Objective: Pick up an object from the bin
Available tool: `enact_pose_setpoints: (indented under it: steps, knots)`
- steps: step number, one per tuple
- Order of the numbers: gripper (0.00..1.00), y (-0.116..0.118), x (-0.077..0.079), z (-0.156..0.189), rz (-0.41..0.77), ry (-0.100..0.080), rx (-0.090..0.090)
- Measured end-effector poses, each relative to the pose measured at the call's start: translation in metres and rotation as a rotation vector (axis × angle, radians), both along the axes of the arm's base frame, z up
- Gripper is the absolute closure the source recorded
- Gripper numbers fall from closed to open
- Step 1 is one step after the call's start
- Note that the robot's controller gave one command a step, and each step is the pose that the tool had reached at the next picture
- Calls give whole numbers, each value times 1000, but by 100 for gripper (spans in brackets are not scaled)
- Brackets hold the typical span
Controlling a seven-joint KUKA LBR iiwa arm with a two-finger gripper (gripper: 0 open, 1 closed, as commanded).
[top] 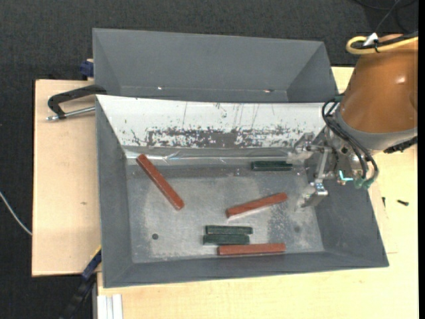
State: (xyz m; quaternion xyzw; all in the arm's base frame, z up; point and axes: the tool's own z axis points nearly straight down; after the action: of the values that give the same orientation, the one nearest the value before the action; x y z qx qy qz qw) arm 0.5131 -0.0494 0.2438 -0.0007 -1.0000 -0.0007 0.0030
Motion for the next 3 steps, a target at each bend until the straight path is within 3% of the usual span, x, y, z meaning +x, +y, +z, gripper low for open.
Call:
enact_pose_setpoints:
  steps: [1,2,3]
  knots:
    - [0,0,1,4,1,-8,-1]
    - [0,-8,9,-41,62,-14,-1]
    - [0,-4,7,-101,-24,-10,-1]
